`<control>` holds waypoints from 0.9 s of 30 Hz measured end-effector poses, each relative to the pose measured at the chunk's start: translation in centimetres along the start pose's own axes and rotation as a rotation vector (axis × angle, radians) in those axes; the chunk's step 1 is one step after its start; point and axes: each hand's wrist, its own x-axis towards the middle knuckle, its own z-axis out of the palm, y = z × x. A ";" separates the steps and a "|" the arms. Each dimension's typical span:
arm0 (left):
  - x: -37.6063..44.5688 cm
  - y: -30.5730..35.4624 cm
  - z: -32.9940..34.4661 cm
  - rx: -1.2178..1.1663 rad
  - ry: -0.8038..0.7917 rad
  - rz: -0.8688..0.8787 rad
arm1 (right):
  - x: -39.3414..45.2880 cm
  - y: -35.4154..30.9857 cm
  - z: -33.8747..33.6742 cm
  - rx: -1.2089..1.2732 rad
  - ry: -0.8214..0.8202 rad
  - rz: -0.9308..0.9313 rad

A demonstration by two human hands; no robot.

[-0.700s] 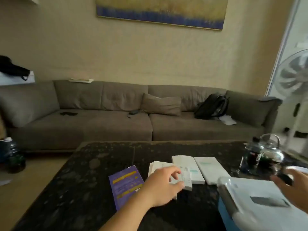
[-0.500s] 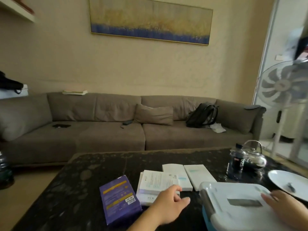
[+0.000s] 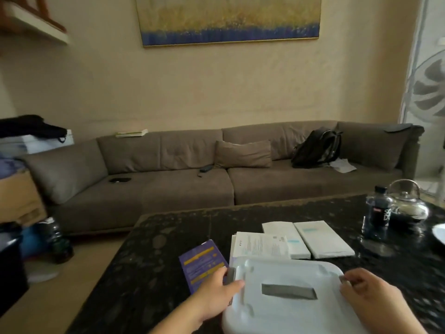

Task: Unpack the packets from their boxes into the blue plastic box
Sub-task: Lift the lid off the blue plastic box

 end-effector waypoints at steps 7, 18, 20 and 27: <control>-5.7 -8.0 -12.2 0.051 0.172 -0.093 | -4.3 -9.2 10.4 0.059 -0.195 -0.165; -9.9 -14.1 -21.9 0.349 0.566 -0.210 | -5.6 -19.5 23.4 0.109 -0.285 -0.305; -9.7 -14.4 -22.2 0.345 0.527 -0.231 | -5.2 -19.5 23.6 0.099 -0.290 -0.303; -9.3 -15.1 -22.7 0.308 0.460 -0.215 | -4.5 -19.6 23.3 -0.005 -0.342 -0.362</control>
